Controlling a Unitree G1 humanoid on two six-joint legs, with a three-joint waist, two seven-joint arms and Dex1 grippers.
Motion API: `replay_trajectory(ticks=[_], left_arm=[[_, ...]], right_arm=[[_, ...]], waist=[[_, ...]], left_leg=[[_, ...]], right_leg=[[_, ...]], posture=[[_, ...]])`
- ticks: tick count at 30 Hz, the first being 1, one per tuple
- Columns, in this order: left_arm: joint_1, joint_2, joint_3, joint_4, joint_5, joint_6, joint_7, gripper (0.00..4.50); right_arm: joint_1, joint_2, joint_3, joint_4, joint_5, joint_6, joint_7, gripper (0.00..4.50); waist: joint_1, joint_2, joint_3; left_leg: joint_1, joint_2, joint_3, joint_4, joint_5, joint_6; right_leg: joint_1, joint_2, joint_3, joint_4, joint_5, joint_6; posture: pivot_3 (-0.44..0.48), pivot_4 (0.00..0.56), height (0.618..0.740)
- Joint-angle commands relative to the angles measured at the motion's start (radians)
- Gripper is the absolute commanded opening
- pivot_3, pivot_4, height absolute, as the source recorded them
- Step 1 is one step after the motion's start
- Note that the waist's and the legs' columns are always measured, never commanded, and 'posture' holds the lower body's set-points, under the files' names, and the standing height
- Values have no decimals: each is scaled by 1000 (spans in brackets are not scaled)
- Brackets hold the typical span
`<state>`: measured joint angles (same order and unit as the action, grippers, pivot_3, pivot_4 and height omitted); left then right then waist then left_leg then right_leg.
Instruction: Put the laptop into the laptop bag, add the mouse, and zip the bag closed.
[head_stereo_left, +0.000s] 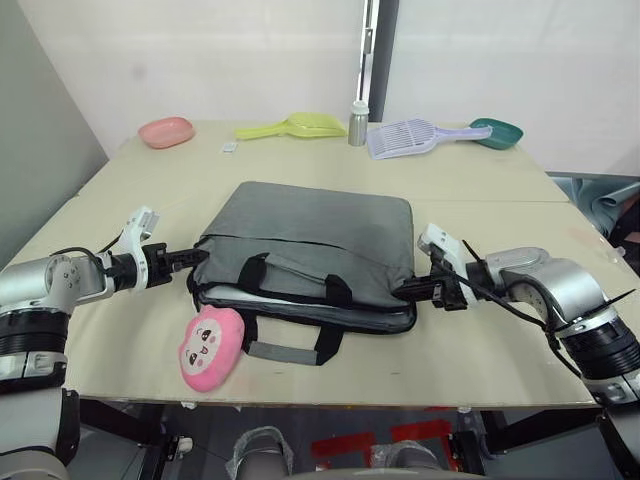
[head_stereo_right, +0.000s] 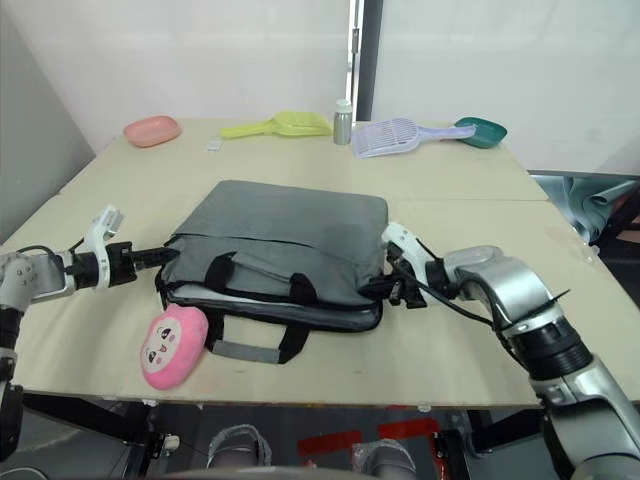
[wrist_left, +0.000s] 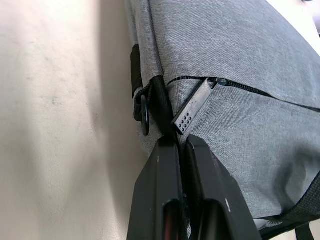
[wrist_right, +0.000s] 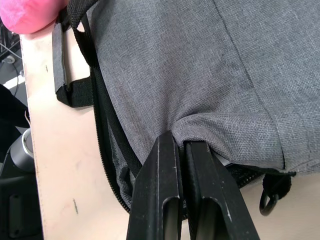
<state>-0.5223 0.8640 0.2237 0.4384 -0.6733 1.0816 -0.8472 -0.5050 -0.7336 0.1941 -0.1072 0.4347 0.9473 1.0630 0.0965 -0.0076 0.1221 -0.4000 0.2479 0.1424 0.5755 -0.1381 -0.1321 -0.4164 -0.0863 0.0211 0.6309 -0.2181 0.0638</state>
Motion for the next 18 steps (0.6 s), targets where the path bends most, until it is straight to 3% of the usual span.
replay_trajectory(ticks=[1, 8, 12, 14, 16, 18], left_arm=[[6, 30, 26, -8, 48, -75, 0, 32], [-45, 60, 85, 55, 67, -131, -12, 2456], [-53, 101, 125, 7, 37, -129, -65, 3846], [-48, 128, 152, -5, 30, -153, -99, 3883], [-31, 146, 175, -31, 24, -186, -139, 3883], [42, 172, 224, -160, -23, -230, -262, 3883]], right_arm=[[-14, -28, -21, 43, -16, -22, 0, 0], [-5, -95, -80, 46, 57, -30, 95, 2364], [-25, -155, -141, 82, 78, -47, 133, 3674], [-55, -170, -184, 99, 102, -45, 148, 4424], [-76, -177, -217, 98, 131, -32, 157, 4470], [-110, -171, -276, 49, 209, -18, 185, 4470]], waist=[[0, 0, 0], [3, 0, 0], [5, 0, 0], [5, 0, 0], [2, 0, 0], [-4, 0, 1]], left_leg=[[0, 0, 0, 0, 0, 0], [0, 0, 0, 1, 0, 1], [-1, 0, 0, 0, 0, 1], [-1, 0, 0, 0, 0, 1], [-1, 0, 0, 0, -1, 2], [0, 0, 0, 0, -1, 2]], right_leg=[[0, 0, 0, 0, 0, 0], [0, 0, 0, 1, 0, 0], [0, 0, 0, -1, 0, 0], [0, 0, 0, -1, 0, 0], [-1, 0, 0, 0, 0, 0], [-1, 0, 0, 0, 0, 0]], posture=[[0, 150, 740], [0, 150, 740], [0, 150, 740], [0, 150, 740], [0, 150, 740], [0, 150, 740]])
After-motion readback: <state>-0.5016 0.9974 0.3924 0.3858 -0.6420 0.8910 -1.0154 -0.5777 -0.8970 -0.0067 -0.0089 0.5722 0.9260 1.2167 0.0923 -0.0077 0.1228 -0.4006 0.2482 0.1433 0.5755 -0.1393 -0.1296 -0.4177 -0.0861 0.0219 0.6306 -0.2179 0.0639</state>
